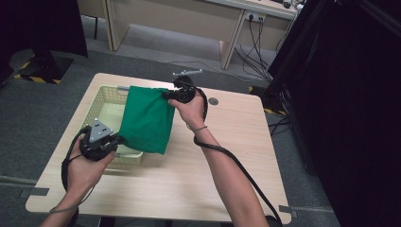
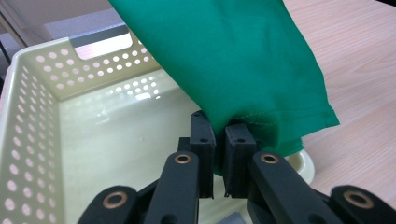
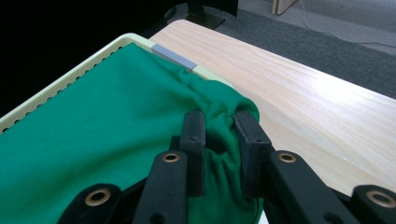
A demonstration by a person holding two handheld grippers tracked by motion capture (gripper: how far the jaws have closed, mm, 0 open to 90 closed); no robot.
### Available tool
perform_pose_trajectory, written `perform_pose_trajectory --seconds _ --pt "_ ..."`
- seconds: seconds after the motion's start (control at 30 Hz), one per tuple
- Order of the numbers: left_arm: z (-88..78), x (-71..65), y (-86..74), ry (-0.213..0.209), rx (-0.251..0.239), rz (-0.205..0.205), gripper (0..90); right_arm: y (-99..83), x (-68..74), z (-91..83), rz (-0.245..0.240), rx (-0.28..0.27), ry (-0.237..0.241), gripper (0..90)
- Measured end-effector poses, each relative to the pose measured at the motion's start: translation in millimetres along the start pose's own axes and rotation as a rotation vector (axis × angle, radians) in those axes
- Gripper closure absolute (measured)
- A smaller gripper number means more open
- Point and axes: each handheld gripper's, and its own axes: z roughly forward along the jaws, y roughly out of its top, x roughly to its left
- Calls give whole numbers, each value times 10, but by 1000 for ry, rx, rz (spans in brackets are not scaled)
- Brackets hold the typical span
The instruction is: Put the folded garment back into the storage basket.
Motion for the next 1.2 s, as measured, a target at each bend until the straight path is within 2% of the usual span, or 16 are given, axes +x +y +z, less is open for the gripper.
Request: perform_pose_trajectory --seconds 0.73,0.77,1.2 --pt "-99 165 -67 44 -3 -23 844 67 164 138 -11 1 16 758" --pt "-103 163 -72 38 1 -39 844 71 172 143 -13 3 16 758" --pt "-148 237 -92 58 0 -46 844 100 243 189 -16 1 25 758"
